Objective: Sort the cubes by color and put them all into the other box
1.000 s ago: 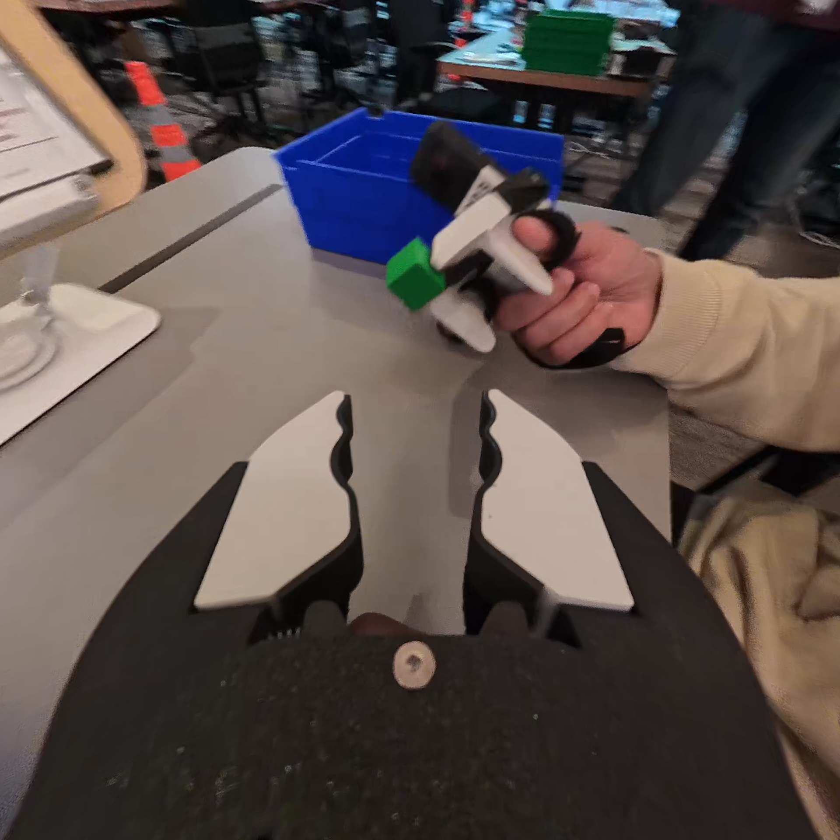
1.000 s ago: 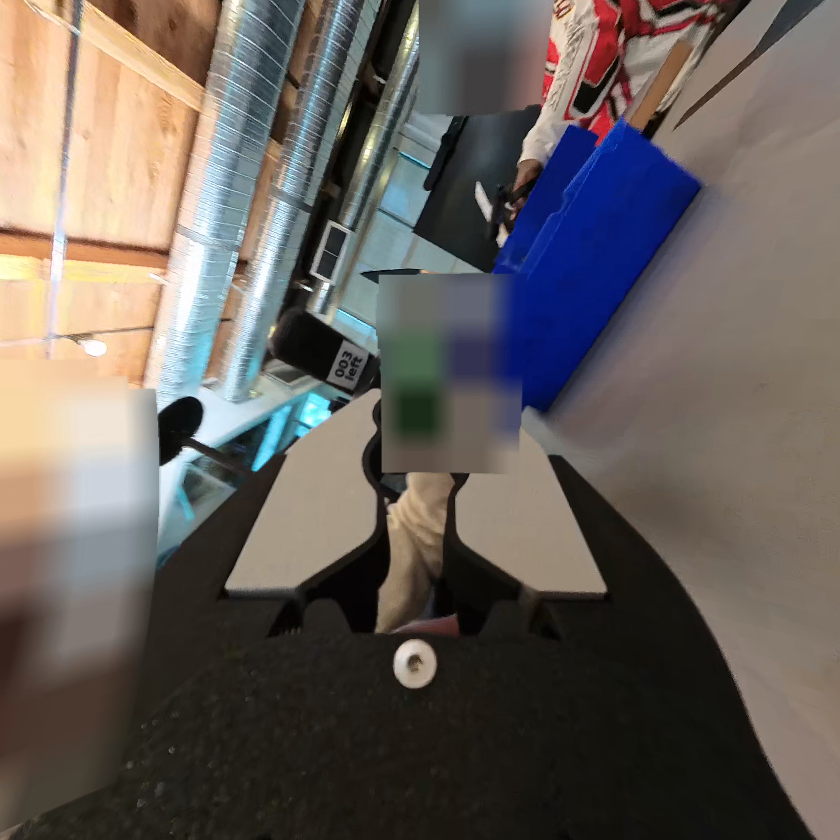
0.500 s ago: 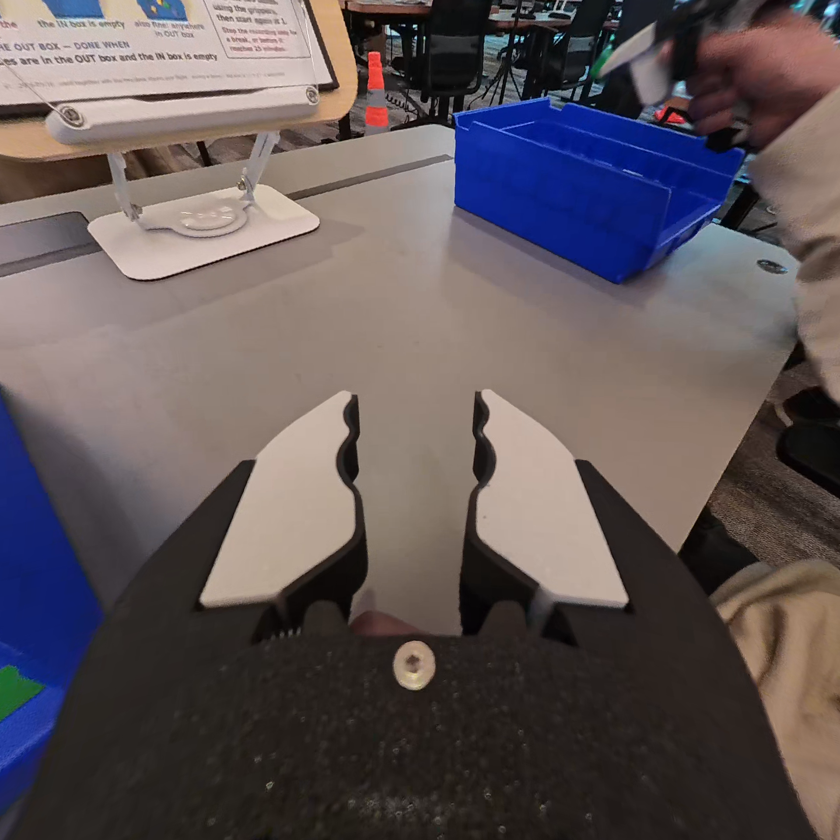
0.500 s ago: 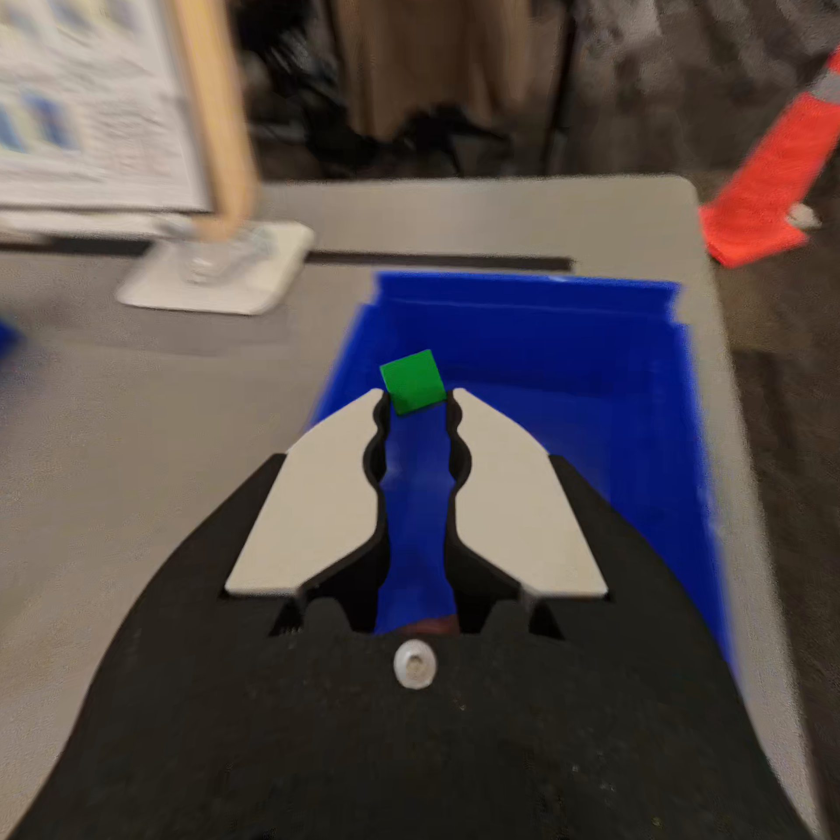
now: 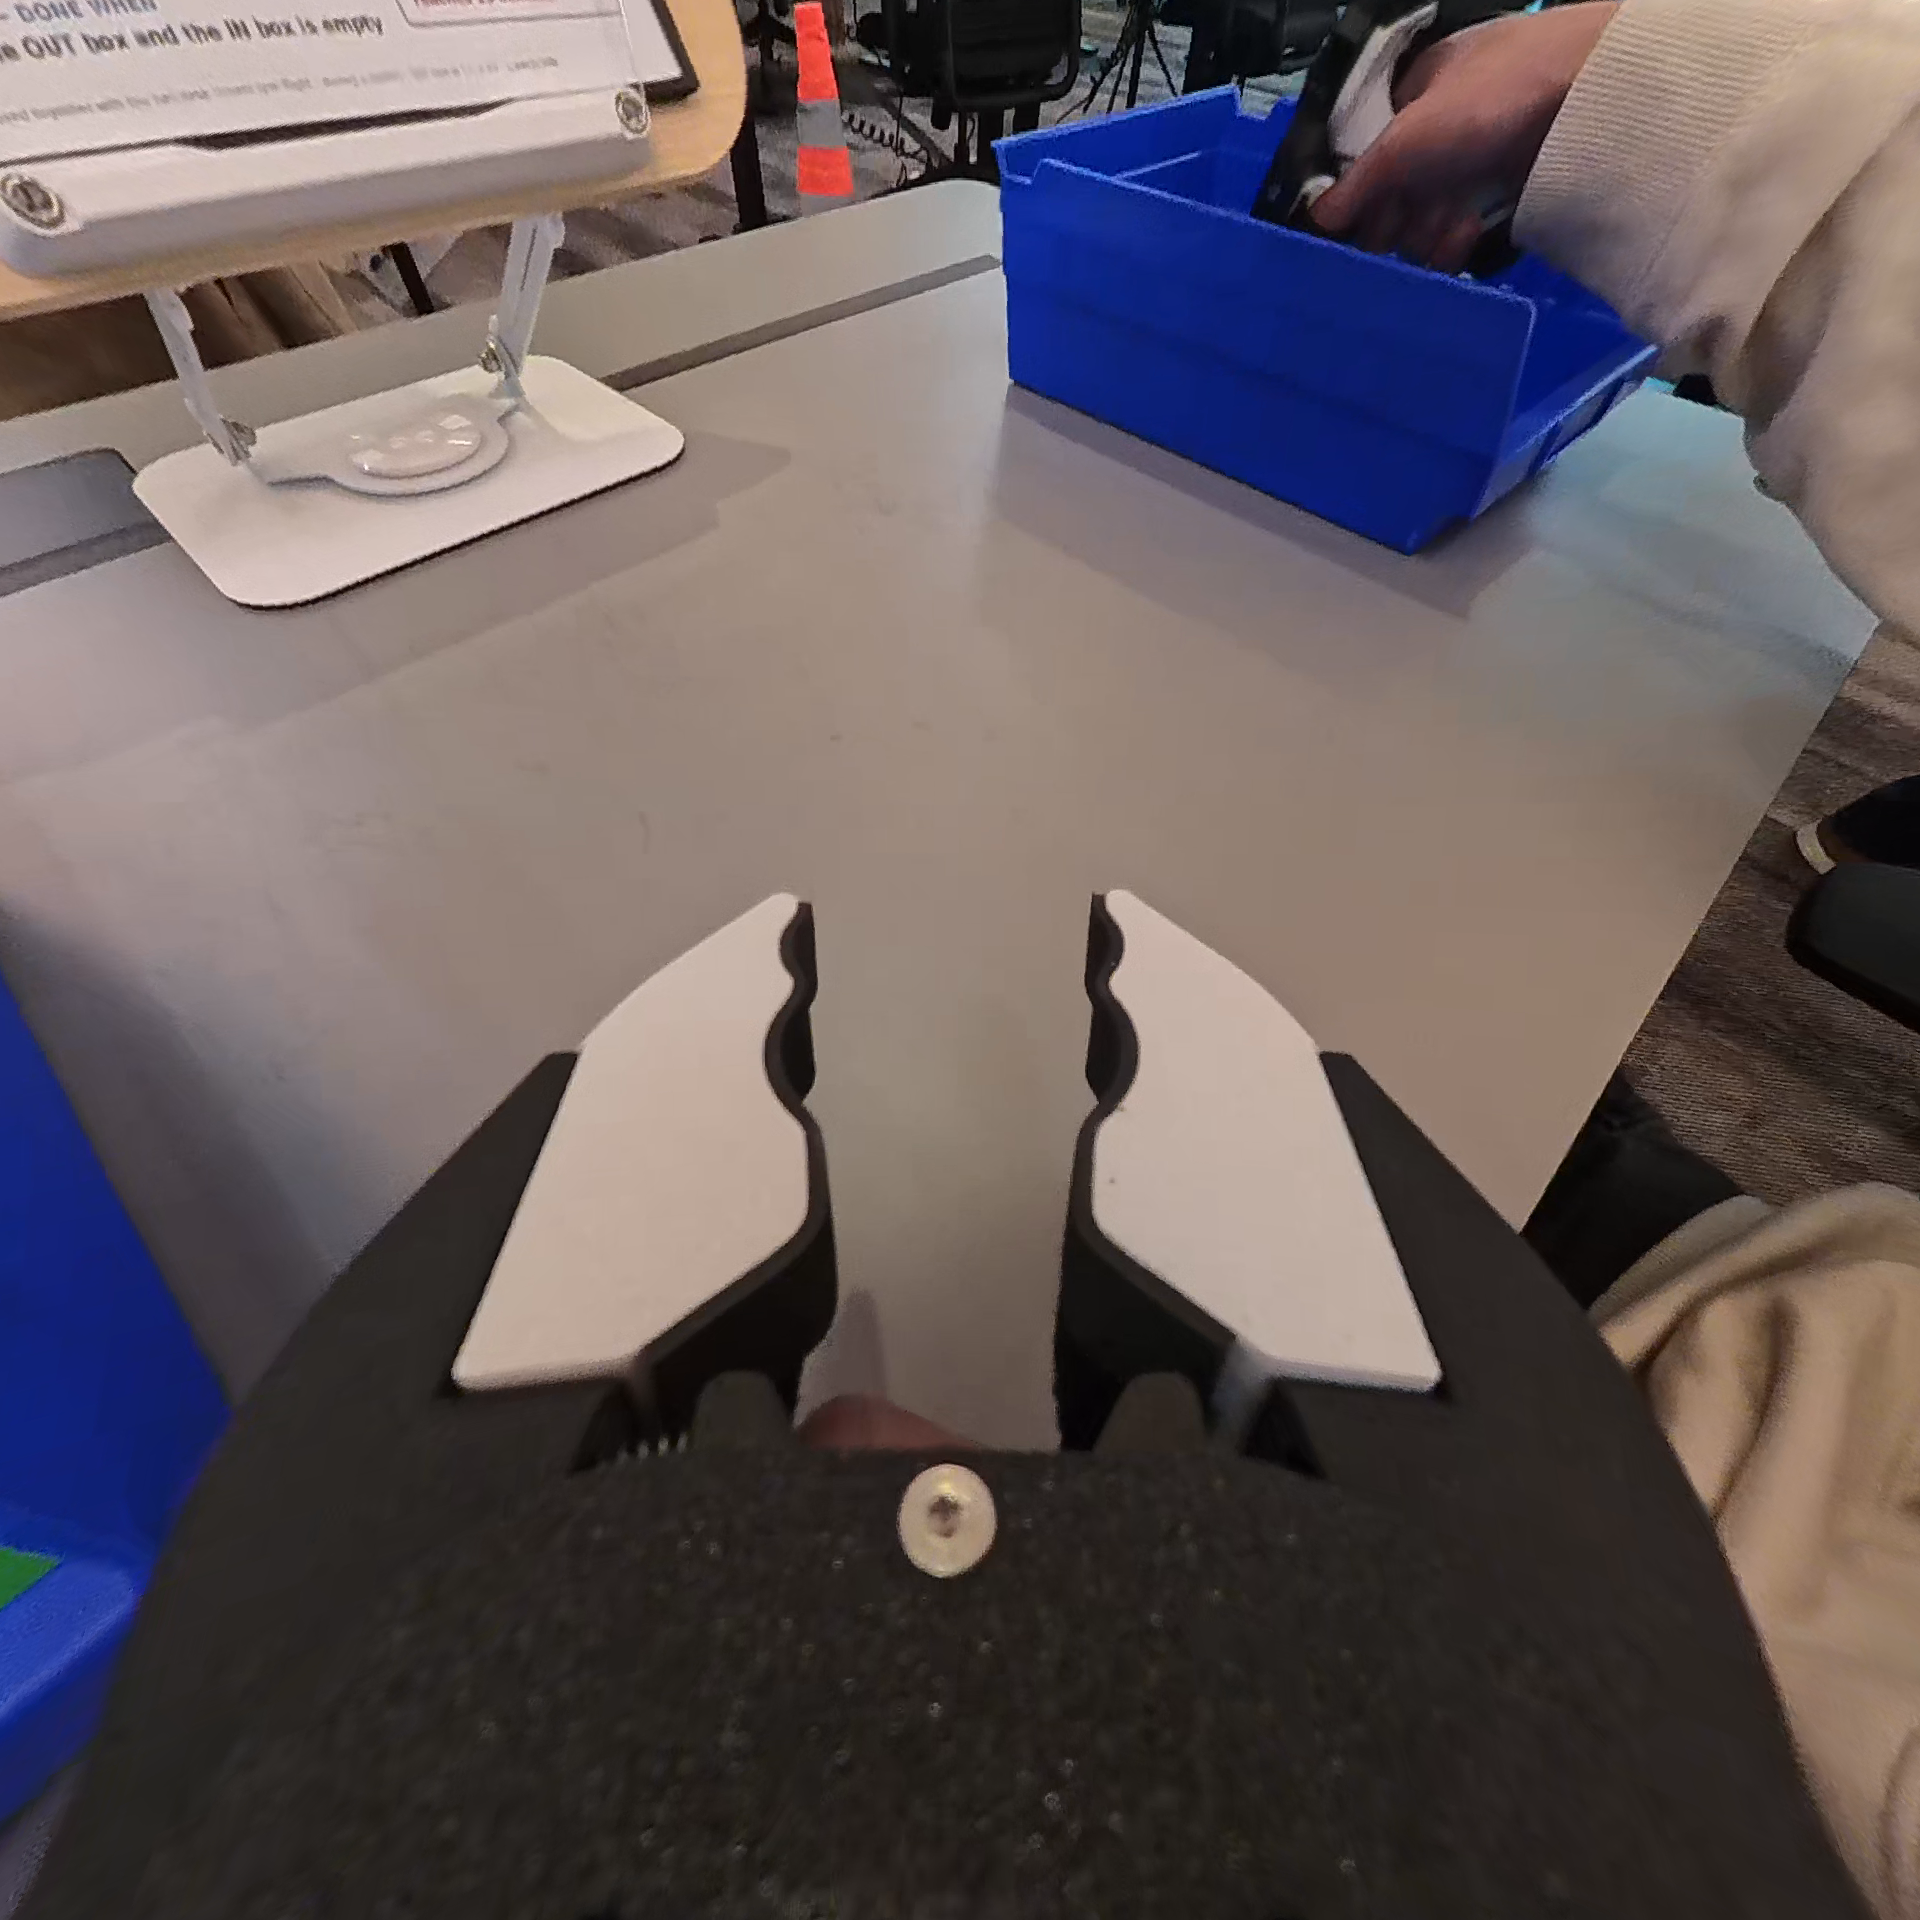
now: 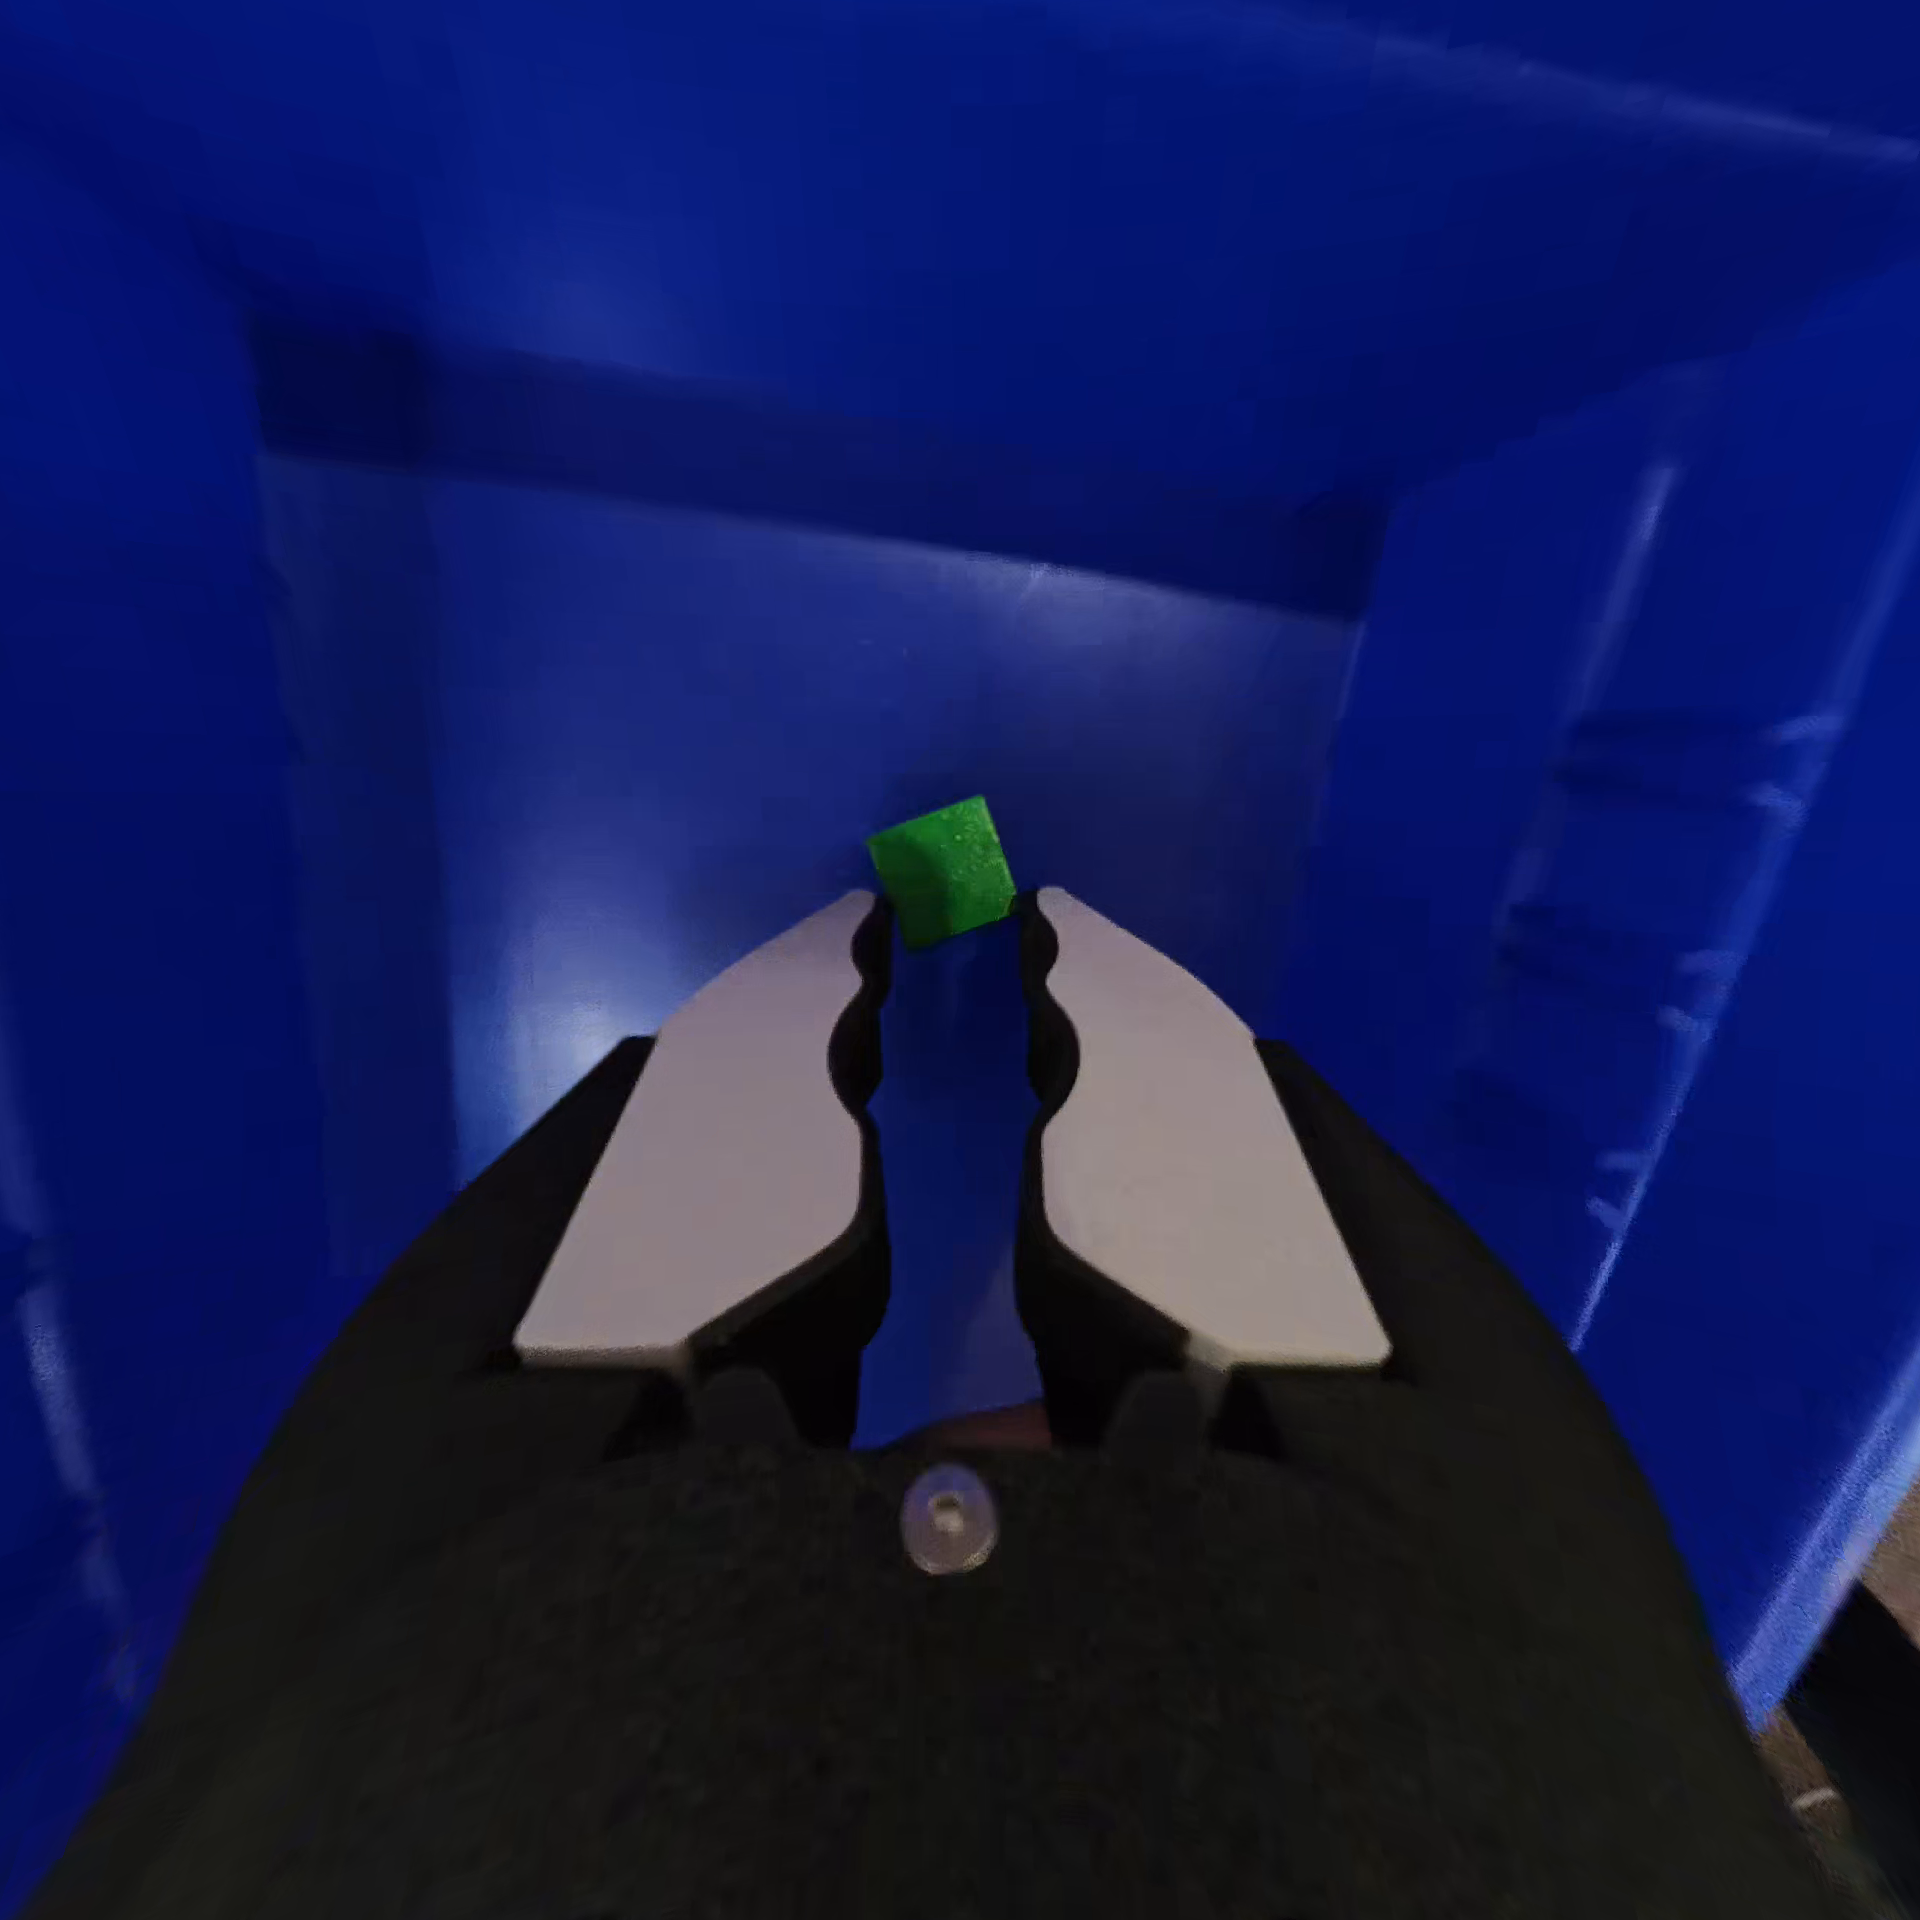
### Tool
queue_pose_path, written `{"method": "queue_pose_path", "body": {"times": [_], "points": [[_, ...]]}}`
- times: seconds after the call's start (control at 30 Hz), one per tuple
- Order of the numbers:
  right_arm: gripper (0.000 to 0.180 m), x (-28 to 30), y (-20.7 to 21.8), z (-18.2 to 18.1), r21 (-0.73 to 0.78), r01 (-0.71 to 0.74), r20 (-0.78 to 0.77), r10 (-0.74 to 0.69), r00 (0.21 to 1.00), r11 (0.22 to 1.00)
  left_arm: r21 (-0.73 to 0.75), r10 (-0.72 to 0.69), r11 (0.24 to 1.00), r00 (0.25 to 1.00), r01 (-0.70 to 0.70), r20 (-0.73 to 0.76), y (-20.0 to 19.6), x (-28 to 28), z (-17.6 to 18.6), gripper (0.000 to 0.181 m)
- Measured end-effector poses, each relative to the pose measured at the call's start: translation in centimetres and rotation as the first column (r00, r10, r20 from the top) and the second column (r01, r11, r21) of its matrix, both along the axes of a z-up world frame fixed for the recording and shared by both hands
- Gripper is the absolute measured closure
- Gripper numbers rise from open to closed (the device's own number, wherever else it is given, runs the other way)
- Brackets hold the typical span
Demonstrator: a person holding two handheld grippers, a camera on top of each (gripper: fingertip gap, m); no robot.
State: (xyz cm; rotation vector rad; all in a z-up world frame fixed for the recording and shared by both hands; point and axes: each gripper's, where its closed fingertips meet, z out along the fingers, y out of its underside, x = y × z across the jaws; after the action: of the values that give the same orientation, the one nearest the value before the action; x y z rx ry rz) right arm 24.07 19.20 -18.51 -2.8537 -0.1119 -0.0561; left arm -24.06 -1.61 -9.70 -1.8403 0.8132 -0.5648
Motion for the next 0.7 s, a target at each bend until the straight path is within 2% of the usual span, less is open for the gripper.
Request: {"method": "queue_pose_path", "body": {"times": [0.1,0.17,0.23,0.3,0.37,0.43,0.47,0.5,0.57,0.7], "points": [[0.144,-0.4,-0.6,1.8,0.085,-0.012,0.001,0.012,1.000,0.996,-0.037,0.029,0.999,1.000,-0.029,0.000,0.4,-0.6,-0.6,0.131],[0.142,-2.1,-1.3,5.8,0.269,-0.046,-0.005,0.049,0.999,0.962,-0.054,0.051,0.997,0.999,-0.050,0.002,0.7,-1.0,-0.8,0.131],[0.140,-5.7,-3.3,10.6,0.502,-0.075,-0.039,0.109,0.993,0.862,-0.065,0.068,0.996,0.998,-0.068,0.003,1.0,-1.4,-1.0,0.131],[0.140,-12.4,-7.2,14.1,0.689,-0.098,-0.153,0.276,0.949,0.718,-0.075,0.069,0.995,0.998,-0.069,0.003,1.1,-1.5,-1.1,0.131],[0.140,-20.8,-12.7,15.6,0.794,-0.067,-0.323,0.513,0.795,0.604,-0.077,0.074,0.994,0.997,-0.073,0.001,1.2,-1.5,-1.2,0.131],[0.141,-27.4,-17.6,14.9,0.803,-0.004,-0.474,0.643,0.602,0.595,-0.078,0.074,0.994,0.997,-0.075,-0.008,1.3,-1.4,-1.3,0.131],[0.140,-30.1,-19.4,13.8,0.786,0.008,-0.528,0.665,0.528,0.618,-0.079,0.072,0.994,0.997,-0.072,-0.009,1.2,-1.3,-1.3,0.131],[0.137,-32.4,-20.8,12.0,0.760,-0.026,-0.558,0.672,0.487,0.650,-0.081,0.067,0.994,0.998,-0.068,-0.010,1.2,-1.2,-1.4,0.131],[0.136,-35.1,-22.3,9.3,0.735,-0.102,-0.547,0.676,0.493,0.670,-0.089,0.062,0.994,0.998,-0.064,-0.023,1.1,-1.1,-1.5,0.131],[0.138,-36.5,-22.9,8.3,0.751,-0.195,-0.465,0.715,0.521,0.631,-0.065,0.065,0.995,0.990,-0.073,-0.122,0.7,-3.2,-0.6,0.131]]}}
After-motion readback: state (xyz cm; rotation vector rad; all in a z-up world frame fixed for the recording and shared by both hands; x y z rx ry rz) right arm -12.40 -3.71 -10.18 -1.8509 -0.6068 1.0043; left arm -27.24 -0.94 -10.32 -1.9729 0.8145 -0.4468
